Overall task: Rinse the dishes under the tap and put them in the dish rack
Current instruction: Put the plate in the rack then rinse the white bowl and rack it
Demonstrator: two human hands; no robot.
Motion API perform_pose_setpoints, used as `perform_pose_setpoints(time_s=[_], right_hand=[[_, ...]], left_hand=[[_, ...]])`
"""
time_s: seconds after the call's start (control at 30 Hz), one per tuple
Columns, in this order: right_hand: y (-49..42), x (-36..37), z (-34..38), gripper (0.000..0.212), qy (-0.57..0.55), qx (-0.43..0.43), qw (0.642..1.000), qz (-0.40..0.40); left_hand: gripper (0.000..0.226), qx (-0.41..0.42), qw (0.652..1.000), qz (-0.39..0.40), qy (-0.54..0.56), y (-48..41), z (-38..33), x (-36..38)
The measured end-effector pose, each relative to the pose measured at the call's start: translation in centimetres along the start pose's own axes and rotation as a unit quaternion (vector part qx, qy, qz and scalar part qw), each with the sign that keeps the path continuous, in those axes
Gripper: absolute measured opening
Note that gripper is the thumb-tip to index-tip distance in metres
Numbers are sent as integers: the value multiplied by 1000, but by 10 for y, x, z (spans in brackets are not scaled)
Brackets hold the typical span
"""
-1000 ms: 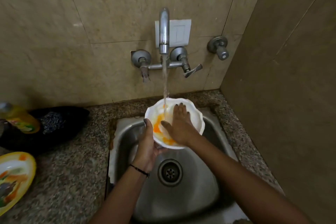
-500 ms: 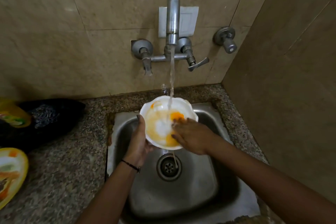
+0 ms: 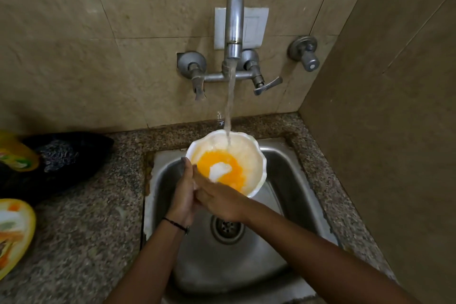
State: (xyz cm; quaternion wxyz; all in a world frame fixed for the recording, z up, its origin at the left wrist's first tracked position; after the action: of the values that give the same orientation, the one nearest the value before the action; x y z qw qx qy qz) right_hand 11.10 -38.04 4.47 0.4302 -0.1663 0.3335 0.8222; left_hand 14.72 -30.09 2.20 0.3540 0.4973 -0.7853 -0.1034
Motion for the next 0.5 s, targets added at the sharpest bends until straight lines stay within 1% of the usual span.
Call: perform_pose_setpoints(time_s=[0.03,0.1,0.17,0.23,0.27,0.33,0.37,0.43,0.5], right_hand=[[9,5,0,63,55,-9,998,4],[23,13,-9,72,172,-27,985,-10],[35,13,-20,71,245,-39,969,0],[46,5,-30,65,276,-47,960,15],[51,-3,-36,60,303,-59,951,10],[58,-21,-48,41,377,-64,924,-15],[59,-32,-55,42,411,-45,910,-27],[56,-55,-64,60,457,10,889,-38],[47,-72,-67,69,473,45,878,-62]], left_hand=[[80,3,1000,2,-7,-2,-2,-6],[74,16,1000,-1,-4,-3,-7,-12],[67,28,1000,4,1,-3,-9,-15],[57,43,999,12,-3,0,-8,-19],[52,49,999,16,-11,2,-9,-20],[47,47,999,20,-16,5,-8,-20],[47,45,999,20,-17,6,-8,-22],[47,42,999,22,-22,6,-9,-22],[48,32,999,21,-26,4,-6,-23]])
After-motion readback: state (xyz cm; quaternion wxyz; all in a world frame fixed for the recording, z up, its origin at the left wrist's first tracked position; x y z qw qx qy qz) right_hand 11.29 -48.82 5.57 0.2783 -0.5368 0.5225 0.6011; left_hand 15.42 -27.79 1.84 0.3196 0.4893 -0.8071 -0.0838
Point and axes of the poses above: each hand's wrist, its own y-axis away from the middle knuckle, its own x-axis out of the palm, z = x × y, the point moved 3 cm from there along -y, towards the middle knuckle, and after that the axes turned 11 degrees about z, right-handed, at the moved point
